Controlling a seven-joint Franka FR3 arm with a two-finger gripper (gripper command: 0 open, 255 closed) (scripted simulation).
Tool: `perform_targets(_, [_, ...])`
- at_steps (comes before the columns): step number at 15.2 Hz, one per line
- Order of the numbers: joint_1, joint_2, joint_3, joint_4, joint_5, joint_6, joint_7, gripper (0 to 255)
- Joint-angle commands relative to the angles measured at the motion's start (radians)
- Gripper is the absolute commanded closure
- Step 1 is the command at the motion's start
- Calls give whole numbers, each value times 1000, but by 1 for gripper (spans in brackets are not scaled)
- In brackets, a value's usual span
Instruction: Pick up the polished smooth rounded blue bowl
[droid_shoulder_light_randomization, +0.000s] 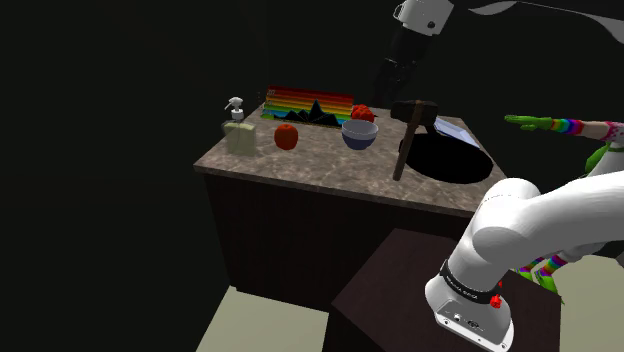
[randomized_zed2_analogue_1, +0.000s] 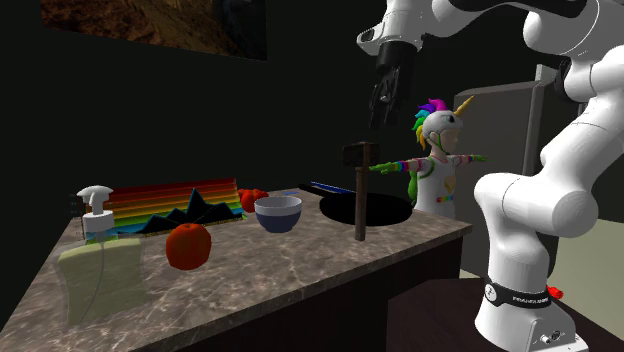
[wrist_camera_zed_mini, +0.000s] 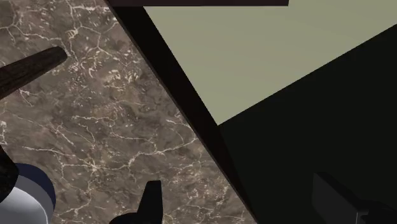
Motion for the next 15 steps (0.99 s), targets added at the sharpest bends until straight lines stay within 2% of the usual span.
perform_targets(1, [0, 0, 0, 0, 0, 0, 0, 0])
perform_targets(8, [-23, 157, -84, -24, -62, 148, -108, 0])
perform_targets(15, [-40, 356, -166, 11, -101, 288, -212, 0])
